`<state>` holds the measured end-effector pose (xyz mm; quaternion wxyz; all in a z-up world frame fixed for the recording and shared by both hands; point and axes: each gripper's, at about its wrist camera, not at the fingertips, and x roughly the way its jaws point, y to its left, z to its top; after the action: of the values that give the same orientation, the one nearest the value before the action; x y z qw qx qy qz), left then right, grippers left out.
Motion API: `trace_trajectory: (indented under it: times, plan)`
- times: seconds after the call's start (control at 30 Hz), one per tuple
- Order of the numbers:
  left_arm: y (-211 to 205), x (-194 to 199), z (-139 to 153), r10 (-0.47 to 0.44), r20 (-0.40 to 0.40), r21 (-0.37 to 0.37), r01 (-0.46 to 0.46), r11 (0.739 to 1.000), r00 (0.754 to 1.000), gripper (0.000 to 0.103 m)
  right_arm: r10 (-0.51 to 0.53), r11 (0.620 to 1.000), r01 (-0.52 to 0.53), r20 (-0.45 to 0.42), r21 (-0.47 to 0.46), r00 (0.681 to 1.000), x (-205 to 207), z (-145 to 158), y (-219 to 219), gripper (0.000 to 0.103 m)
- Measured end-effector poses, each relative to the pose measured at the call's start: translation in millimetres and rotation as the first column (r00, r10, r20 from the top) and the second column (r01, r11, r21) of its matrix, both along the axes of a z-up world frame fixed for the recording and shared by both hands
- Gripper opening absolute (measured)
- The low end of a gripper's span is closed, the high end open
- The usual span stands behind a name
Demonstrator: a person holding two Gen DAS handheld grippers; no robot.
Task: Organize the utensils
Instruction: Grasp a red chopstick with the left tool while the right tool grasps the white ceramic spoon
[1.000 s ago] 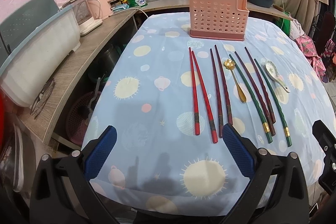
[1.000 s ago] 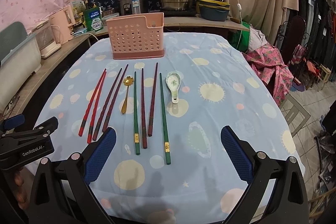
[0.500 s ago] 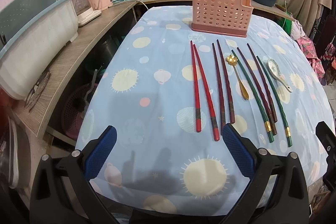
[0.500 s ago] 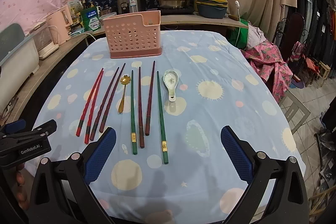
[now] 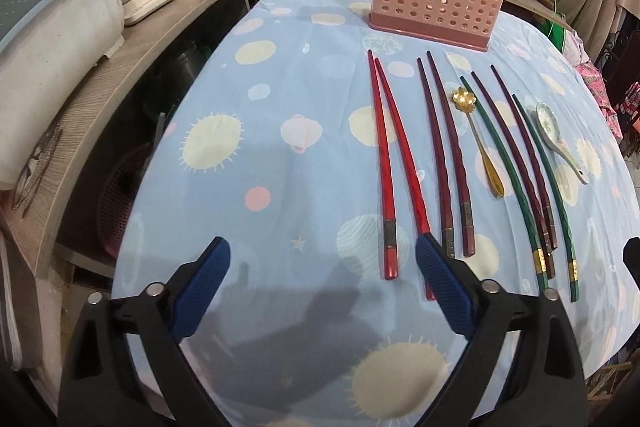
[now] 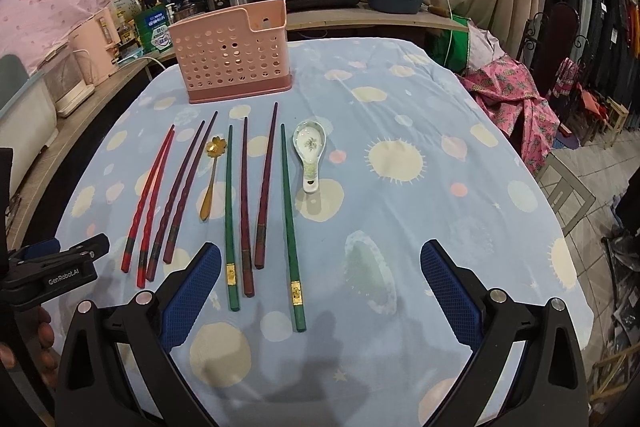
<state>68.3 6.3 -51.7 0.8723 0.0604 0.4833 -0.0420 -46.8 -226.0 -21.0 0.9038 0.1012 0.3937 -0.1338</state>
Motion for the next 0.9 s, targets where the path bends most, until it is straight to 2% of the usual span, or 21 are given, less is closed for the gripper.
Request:
trace_trajectory:
  times: [0.1,0.2,0.3,0.4,0.5,0.57,0.7,0.77,0.83,0.9]
  plan:
    - [-3.4,7.2,-8.5,-0.007,-0.027,-0.005,0.007,1.0,1.0,0.079,-0.008,1.0,0.008,-0.01,0.02,1.0,10.8,-6.5,-7.4,0.096]
    - [-8.2,12.1,-16.0,-0.022,-0.054,-0.009,0.021,1.0,0.998,0.069,-0.016,0.998,0.018,-0.029,0.065,0.999,25.8,-15.5,-16.8,0.092]
    - [-10.7,14.7,-20.5,-0.028,-0.071,-0.014,0.027,1.0,0.997,0.061,-0.02,0.993,0.023,-0.033,0.114,0.999,41.7,-20.5,-24.8,0.081]
    - [-10.1,17.5,-22.6,-0.037,-0.083,-0.037,0.034,0.999,0.996,0.059,-0.02,0.99,0.023,-0.024,0.138,1.0,57.8,-22.1,-30.4,0.069]
    - [-10.6,20.0,-26.6,-0.044,-0.099,-0.05,0.039,0.998,0.994,0.05,-0.016,0.99,0.02,-0.029,0.139,0.999,74.1,-26.1,-34.0,0.055]
    - [-10.7,20.2,-28.4,-0.047,-0.095,-0.047,0.042,0.998,0.994,0.05,-0.016,0.986,0.022,-0.037,0.164,0.999,83.8,-31.3,-38.6,0.043]
    - [-8.8,21.2,-28.0,-0.052,-0.088,-0.057,0.047,0.997,0.995,0.047,-0.026,0.979,0.037,-0.059,0.2,0.998,97.1,-43.7,-47.7,0.031]
    - [-7.2,22.5,-27.9,-0.054,-0.086,-0.062,0.049,0.997,0.995,0.045,-0.017,0.976,0.033,-0.075,0.216,0.997,102.4,-50.3,-49.3,0.021]
    - [-4.9,22.4,-27.5,-0.053,-0.084,-0.07,0.047,0.996,0.995,0.043,-0.008,0.972,0.029,-0.089,0.235,0.996,105.9,-57.0,-49.6,0.016]
    - [-2.7,23.0,-26.9,-0.052,-0.082,-0.078,0.046,0.996,0.995,0.039,-0.004,0.966,0.028,-0.094,0.259,0.996,107.1,-63.3,-50.0,0.015]
